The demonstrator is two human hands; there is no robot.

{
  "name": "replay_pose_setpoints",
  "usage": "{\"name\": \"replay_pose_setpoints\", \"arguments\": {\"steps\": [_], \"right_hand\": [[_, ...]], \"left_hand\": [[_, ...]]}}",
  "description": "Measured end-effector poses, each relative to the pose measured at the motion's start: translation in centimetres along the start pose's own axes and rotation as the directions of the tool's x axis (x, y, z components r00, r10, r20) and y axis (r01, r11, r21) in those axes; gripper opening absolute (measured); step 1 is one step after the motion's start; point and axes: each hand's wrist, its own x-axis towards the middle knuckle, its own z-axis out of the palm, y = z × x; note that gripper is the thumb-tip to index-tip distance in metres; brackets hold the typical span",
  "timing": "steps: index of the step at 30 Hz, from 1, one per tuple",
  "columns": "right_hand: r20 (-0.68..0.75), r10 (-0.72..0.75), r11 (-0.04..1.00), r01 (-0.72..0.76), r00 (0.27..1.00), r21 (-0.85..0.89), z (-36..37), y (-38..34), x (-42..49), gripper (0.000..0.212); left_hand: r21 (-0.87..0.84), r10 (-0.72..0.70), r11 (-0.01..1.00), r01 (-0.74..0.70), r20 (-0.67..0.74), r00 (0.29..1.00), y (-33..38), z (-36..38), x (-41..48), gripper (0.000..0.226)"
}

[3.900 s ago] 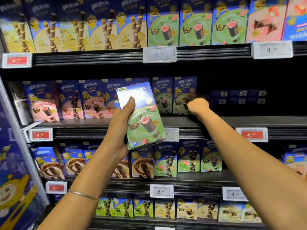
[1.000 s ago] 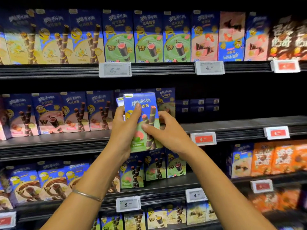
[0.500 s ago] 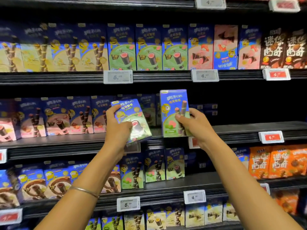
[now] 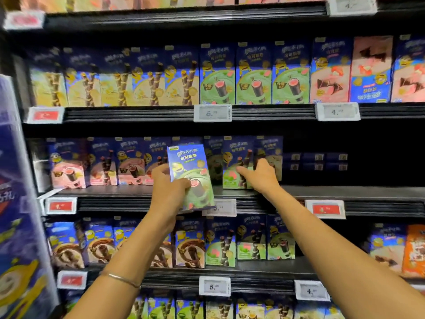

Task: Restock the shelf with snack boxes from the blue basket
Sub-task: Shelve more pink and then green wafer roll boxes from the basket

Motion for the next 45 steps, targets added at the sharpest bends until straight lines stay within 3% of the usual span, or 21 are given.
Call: {"name": "replay_pose_setpoints", "arguments": {"steps": [6, 9, 18, 24, 26, 28, 30, 34, 36, 39, 42, 45], "right_hand": [[-0.063, -0.018, 0.989, 0.008, 0.998, -0.148, 3.1, -1.5, 1.6, 0.034], [-0.107, 0.007, 0.980, -0.028, 0.994, -0.198, 4.3, -2.1, 1.6, 0.038], [-0.045, 0.030, 0.975, -0.040, 0.999, -0.218, 5.5, -2.8, 2.2, 0.034], [-0.109, 0.020, 0.993, -0.007, 0.994, 0.121, 3.0, -2.9, -1.8, 0.046], [-0.004, -0.028, 0.942, 0.027, 1.000, 0.333, 1.4, -3.2, -4.6, 0.049], [0.218, -0.104, 0.889, -0.008, 0.970, 0.459, -0.3, -3.6, -7.0, 0.045], [0.344, -0.164, 0.877, -0.023, 0.925, 0.480, -1.7, -3.8, -8.5, 0.042], [0.237, -0.123, 0.890, 0.002, 0.964, 0.455, -4.4, -3.1, -8.4, 0.032], [0.144, -0.043, 0.878, -0.032, 0.989, 0.478, -5.6, -2.3, -7.3, 0.027], [0.021, 0.035, 0.905, -0.040, 0.999, 0.423, -6.4, -1.0, -5.1, 0.033], [-0.050, 0.008, 0.975, 0.003, 0.999, 0.221, -5.7, 0.1, -3.1, 0.034], [-0.126, -0.015, 1.000, 0.016, 0.992, 0.006, -4.2, 0.9, -1.7, 0.044]], "left_hand": [[0.010, 0.027, 1.000, -0.027, 0.030, 0.999, 0.3, -1.6, -0.4, 0.036], [0.005, 0.011, 1.000, -0.012, 0.049, 0.999, 0.1, -2.1, -0.1, 0.039], [-0.032, -0.043, 0.998, 0.045, 0.065, 0.997, -1.3, -2.3, 0.5, 0.042], [-0.055, -0.027, 0.998, 0.032, 0.097, 0.995, -1.7, -1.5, 1.0, 0.045], [-0.080, -0.005, 0.997, 0.015, 0.129, 0.992, -1.4, -0.4, 1.0, 0.045], [-0.103, 0.017, 0.995, -0.001, 0.156, 0.988, -1.2, 1.2, 0.9, 0.047], [-0.135, 0.029, 0.991, -0.002, 0.201, 0.979, -1.0, 3.2, 0.7, 0.053], [-0.019, 0.111, 0.994, -0.110, 0.268, 0.957, -0.5, 6.9, 1.4, 0.053], [0.278, 0.239, 0.910, -0.307, 0.255, 0.937, -0.1, 7.7, 2.7, 0.054], [0.622, 0.433, 0.585, -0.520, 0.303, 0.849, 0.6, 8.2, 5.0, 0.054], [0.759, 0.438, 0.315, -0.569, 0.416, 0.797, 1.7, 9.0, 6.9, 0.073], [0.767, 0.413, 0.187, -0.614, 0.506, 0.757, 2.3, 9.5, 8.5, 0.097]]}}
